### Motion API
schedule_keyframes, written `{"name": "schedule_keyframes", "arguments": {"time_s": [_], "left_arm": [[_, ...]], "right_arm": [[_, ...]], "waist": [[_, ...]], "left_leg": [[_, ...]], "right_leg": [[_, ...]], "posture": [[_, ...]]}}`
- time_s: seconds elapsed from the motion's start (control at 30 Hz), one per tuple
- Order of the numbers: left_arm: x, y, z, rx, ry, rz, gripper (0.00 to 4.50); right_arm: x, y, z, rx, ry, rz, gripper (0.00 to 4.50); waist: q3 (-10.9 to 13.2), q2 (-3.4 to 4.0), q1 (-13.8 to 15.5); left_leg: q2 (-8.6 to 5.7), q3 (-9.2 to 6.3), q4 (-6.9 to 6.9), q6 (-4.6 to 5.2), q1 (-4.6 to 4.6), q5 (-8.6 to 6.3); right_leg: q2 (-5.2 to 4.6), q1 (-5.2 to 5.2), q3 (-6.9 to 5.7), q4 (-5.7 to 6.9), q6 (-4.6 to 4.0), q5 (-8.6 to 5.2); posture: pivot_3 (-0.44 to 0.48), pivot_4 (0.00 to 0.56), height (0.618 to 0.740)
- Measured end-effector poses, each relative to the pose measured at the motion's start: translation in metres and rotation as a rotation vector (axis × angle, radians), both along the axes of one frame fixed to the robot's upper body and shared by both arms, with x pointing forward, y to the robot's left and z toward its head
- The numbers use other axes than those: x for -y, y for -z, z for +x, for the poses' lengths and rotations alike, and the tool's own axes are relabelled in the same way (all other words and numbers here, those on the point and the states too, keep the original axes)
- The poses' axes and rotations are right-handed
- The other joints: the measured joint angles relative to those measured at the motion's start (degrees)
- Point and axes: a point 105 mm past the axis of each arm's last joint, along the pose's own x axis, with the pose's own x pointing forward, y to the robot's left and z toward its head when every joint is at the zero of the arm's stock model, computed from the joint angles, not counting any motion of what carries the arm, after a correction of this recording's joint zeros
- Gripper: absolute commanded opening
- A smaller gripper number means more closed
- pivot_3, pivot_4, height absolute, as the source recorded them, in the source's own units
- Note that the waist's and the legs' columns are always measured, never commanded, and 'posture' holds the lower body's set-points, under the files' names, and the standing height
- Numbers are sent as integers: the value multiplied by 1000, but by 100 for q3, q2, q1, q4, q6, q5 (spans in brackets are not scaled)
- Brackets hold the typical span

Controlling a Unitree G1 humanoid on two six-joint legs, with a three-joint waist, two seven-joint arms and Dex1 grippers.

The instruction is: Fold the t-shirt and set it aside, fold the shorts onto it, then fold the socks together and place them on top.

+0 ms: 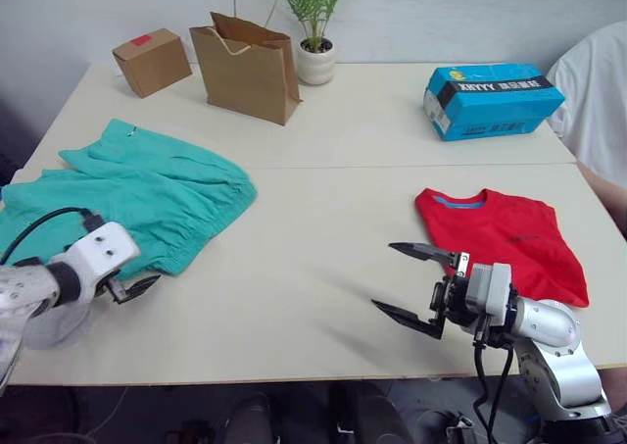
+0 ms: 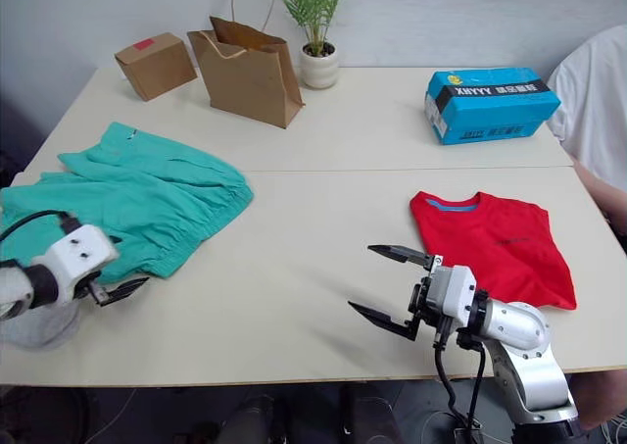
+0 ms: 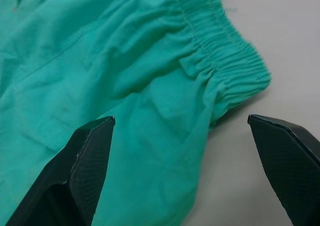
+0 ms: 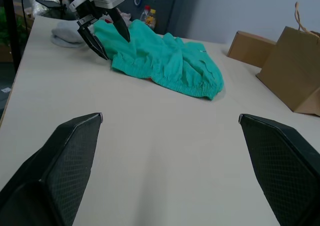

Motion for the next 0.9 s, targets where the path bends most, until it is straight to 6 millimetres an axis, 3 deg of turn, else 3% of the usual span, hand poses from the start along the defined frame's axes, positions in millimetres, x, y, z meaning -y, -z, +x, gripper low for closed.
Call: {"name": "schedule_keyframes", "arguments": {"time_s": [0.3,0.4,0.47,0.6,0.7,0.9], "left_arm": [[5,7,35,-83,103,-117,1682],[21,-2,52,-62,154,-209,709],[40,-18,67,-16,222,-286,63],[83,-49,89,49,404,-359,6],[120,-62,99,63,546,-384,6],[199,-47,86,-70,859,-421,6]], "right_arm": [[5,5,-2,-29,70,7,4500],[6,5,-2,-25,92,4,4500],[8,5,-2,-23,112,3,4500],[14,8,-6,-36,147,2,4500],[16,11,-8,-46,155,-4,4500],[21,9,-10,-37,181,-15,4500]], "waist": [[-1,-2,95],[-3,-8,140],[-4,-13,195],[-5,-15,241],[-5,-16,236],[-4,-16,210]], "left_leg": [[-2,2,16,-2,5,10],[-4,-1,32,0,-4,10],[-2,0,50,3,-12,11],[-6,4,76,11,-15,6],[-7,6,89,14,-16,4],[-7,8,92,11,-13,3]], "right_leg": [[1,1,0,24,2,1],[1,2,-4,25,8,4],[4,1,-5,29,12,7],[3,6,-3,39,25,2],[4,8,-2,47,30,2],[10,5,6,60,39,-3]], "posture": [[0,150,740],[0,150,740],[0,150,740],[0,150,740],[0,150,740],[0,150,740]]}}
